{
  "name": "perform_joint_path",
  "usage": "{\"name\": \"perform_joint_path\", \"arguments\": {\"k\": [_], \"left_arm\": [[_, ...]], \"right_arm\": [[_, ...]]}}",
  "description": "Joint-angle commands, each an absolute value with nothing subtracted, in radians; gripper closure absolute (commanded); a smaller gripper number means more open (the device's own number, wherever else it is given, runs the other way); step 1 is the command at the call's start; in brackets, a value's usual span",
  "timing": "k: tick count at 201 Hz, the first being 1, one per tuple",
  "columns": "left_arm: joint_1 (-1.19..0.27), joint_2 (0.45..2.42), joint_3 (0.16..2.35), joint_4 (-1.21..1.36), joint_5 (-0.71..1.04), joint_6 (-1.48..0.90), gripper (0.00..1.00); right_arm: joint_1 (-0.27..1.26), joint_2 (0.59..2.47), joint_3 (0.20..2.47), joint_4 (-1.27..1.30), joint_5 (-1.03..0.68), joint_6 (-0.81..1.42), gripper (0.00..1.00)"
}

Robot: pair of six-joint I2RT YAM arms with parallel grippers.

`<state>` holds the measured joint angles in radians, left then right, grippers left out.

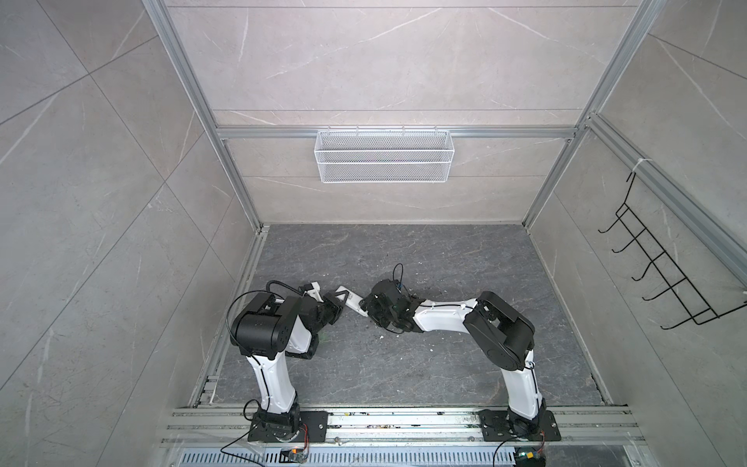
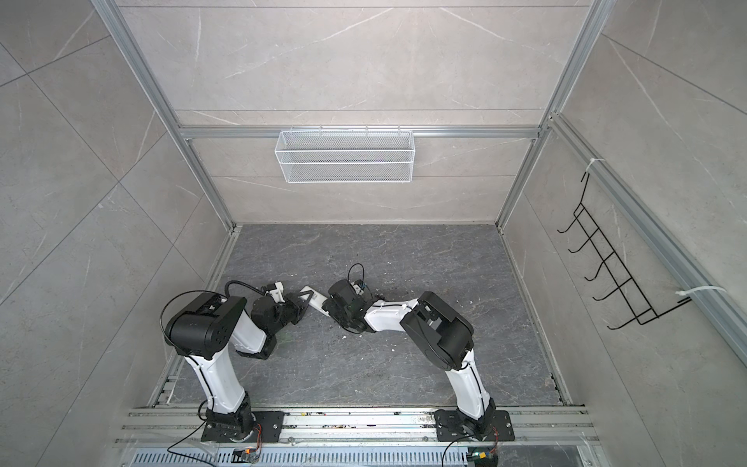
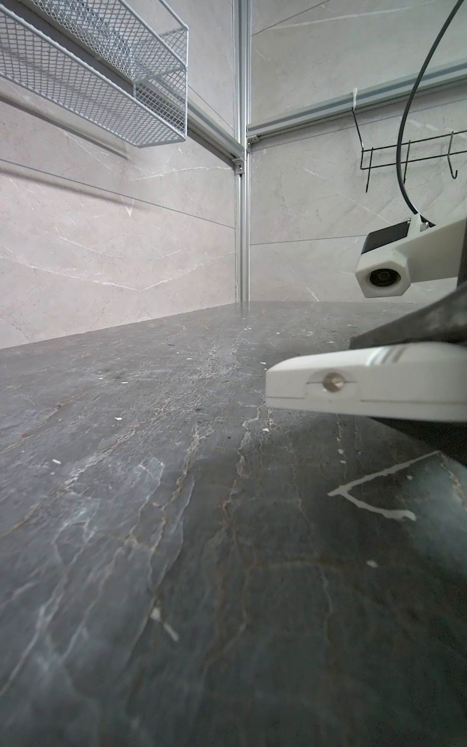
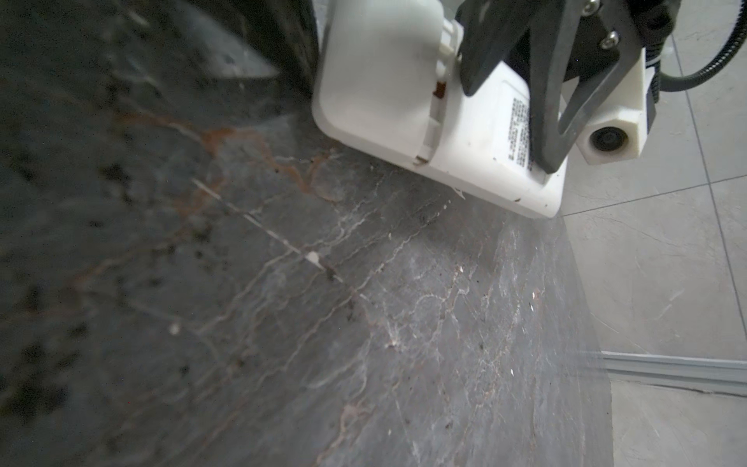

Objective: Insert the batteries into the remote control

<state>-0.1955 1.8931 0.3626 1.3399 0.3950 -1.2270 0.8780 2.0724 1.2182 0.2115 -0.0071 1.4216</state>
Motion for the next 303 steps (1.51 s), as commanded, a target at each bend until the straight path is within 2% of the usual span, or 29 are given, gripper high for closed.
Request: {"name": "perform_joint_path", "arguments": {"k": [1, 46, 172, 186, 217, 241, 266, 303], "left_arm": [[-0.193, 1.865, 0.376, 1.415, 0.398, -1.227, 1.00], [-0.192, 1.869, 0.377, 1.414, 0.400, -1.230, 1.00], [-0.191, 1.870, 0.377, 1.414, 0.399, -1.220, 1.00], [-0.191, 1.872, 0.376, 1.414, 0.399, -1.221, 1.00], [-0.192, 1.872, 0.377, 1.415, 0.399, -1.222, 1.00], [-0.191, 1.883, 0.407, 1.413, 0.405, -1.229, 1.00], [-0.196, 1.861, 0.411, 1.416, 0.323, -1.237, 1.00], [-0.185, 1.892, 0.497, 1.415, 0.368, -1.271, 1.00]], "right_arm": [[0.887, 2.098, 1.195, 0.242, 0.011, 1.458, 0.48], [0.887, 2.105, 1.195, 0.231, 0.017, 1.459, 0.60], [0.890, 1.979, 1.136, 0.068, 0.132, 1.355, 0.63], [0.890, 1.975, 1.132, 0.074, 0.128, 1.353, 0.60], [0.890, 1.970, 1.118, 0.151, 0.092, 1.367, 0.39], [0.885, 1.950, 1.117, 0.172, 0.074, 1.366, 0.30], [0.846, 1.913, 1.115, 0.167, 0.035, 1.309, 0.26], [0.788, 1.926, 1.108, 0.274, -0.048, 1.273, 0.25]]}}
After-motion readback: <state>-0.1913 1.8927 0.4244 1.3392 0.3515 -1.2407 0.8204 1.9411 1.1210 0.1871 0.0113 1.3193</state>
